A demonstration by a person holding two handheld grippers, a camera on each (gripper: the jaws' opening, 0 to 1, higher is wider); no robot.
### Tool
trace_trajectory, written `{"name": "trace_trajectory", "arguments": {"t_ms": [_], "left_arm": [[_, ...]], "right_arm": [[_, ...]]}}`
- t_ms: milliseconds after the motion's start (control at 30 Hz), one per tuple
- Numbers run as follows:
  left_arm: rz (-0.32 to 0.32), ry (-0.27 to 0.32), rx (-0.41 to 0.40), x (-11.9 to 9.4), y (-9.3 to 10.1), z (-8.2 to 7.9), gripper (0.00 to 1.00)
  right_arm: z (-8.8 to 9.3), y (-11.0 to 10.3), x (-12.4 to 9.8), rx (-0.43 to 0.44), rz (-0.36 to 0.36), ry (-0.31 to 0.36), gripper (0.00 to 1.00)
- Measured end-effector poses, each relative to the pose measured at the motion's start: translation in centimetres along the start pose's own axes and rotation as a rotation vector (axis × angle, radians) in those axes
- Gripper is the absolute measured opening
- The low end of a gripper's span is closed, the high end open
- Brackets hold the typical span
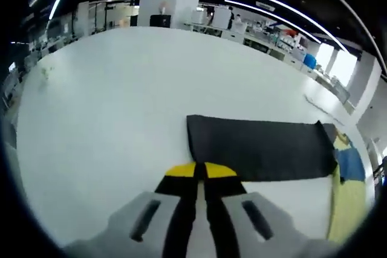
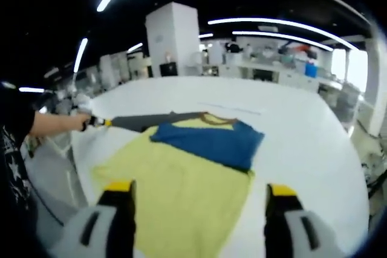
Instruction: Fold the garment on the visible template until the final outline fits inside the template.
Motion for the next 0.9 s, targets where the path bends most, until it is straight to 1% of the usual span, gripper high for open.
{"name": "trace_trajectory", "arguments": {"t_ms": [67, 100, 167, 267, 333, 533, 600, 667, 733, 833, 900], "left_arm": [[-0.015, 0.016, 0.016, -0.4, -0.4, 0.0, 0.0], [-0.036, 0.019, 0.028, -0.6, -0.8, 0.0, 0.0], [-0.035, 0.03, 0.058, -0.8, -1.4, -0.2, 0.0], [-0.024, 0.034, -0.006, -0.8, -2.2, -0.4, 0.0], [-0.019, 0.037, 0.003, -1.1, -2.0, -0.2, 0.0], [-0.014, 0.047, 0.028, -1.2, -1.7, -0.6, 0.0], [-0.016, 0.05, 0.027, -1.5, -1.4, -0.9, 0.0], [-0.011, 0.06, 0.025, -1.5, -1.4, -1.3, 0.0], [0.0, 0.067, 0.013, -1.8, -1.0, -1.7, 0.0], [0.013, 0.083, 0.049, -2.4, -0.1, -2.2, 0.0], [0.022, 0.091, 0.056, -2.6, 0.2, -2.6, 0.0]], "right_arm": [[-0.2, -0.1, 0.0, 0.007, -0.004, 0.005, 0.88], [-0.2, -0.1, -0.1, 0.007, -0.004, 0.007, 0.88], [-0.3, 0.1, -0.2, 0.004, -0.001, 0.009, 0.87], [-0.2, 0.3, -0.2, 0.01, 0.001, 0.009, 0.87], [-0.1, 0.3, -0.1, 0.015, -0.003, 0.003, 0.87], [-0.1, -0.1, -0.1, 0.009, -0.01, 0.002, 0.88], [0.0, -0.1, 0.0, 0.009, -0.011, 0.0, 0.88], [0.1, -0.2, 0.0, 0.002, -0.012, -0.004, 0.89], [0.2, -0.1, 0.0, -0.004, -0.012, -0.008, 0.91], [0.5, -0.1, 0.0, -0.012, -0.012, -0.013, 0.92], [0.6, 0.0, 0.0, -0.008, -0.016, -0.015, 0.94]]}}
Point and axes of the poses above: the point that each gripper's makers call its tool centre point, and the gripper's own axes: x roughly forward along the fingers, y roughly to its right, z roughly out of its underside, the point moved 2 cm from there along -x, roughly backward along the fingers, and after that the axes turned 4 degrees about -y, right-handed, at the moved point
